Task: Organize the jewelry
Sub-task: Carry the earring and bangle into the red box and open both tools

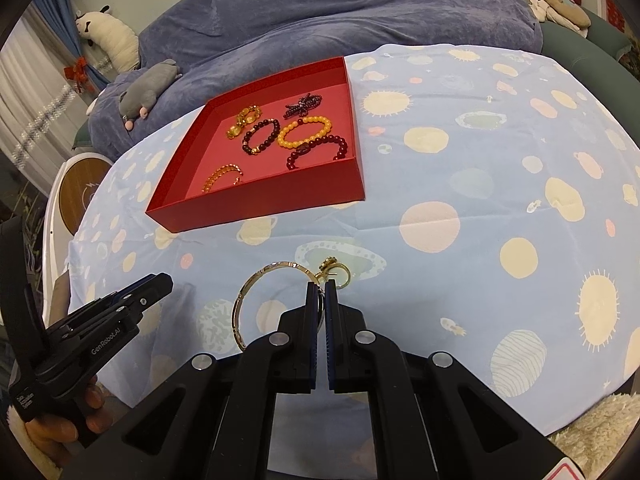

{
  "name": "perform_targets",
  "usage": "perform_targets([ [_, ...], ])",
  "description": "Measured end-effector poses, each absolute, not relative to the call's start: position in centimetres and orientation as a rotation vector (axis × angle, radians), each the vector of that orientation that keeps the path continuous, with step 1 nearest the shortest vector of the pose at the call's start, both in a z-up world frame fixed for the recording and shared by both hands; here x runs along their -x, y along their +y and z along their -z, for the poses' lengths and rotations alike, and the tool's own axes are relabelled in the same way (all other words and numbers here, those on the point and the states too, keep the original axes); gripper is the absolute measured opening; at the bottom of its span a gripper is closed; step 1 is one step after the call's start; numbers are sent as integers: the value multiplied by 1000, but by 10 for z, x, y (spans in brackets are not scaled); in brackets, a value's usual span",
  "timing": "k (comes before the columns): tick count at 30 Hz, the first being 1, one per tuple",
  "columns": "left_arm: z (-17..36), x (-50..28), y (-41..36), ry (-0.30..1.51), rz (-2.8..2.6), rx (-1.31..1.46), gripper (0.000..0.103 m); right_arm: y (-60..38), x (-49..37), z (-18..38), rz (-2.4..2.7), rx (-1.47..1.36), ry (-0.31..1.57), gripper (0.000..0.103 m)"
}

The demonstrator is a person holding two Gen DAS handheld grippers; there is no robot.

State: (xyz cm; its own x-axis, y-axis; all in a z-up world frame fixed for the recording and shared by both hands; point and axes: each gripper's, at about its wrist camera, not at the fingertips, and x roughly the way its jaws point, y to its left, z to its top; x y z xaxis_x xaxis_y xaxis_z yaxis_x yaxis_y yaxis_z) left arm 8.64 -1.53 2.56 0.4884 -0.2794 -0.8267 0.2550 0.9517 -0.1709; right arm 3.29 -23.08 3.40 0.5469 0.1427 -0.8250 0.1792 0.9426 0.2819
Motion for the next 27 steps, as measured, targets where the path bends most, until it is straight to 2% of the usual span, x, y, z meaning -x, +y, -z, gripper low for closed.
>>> perform_targets([
  [15,-93,-144,-36,897,389,-1,18,-228,-105,-84,-36,-287,880,4],
  [21,-96,-190,-53,867,374,-37,18,-216,-148,-81,-63,-251,876,1],
  [27,-77,-230,-60,896,344,-44,18,-206,-181,-58,-61,-234,919,1],
])
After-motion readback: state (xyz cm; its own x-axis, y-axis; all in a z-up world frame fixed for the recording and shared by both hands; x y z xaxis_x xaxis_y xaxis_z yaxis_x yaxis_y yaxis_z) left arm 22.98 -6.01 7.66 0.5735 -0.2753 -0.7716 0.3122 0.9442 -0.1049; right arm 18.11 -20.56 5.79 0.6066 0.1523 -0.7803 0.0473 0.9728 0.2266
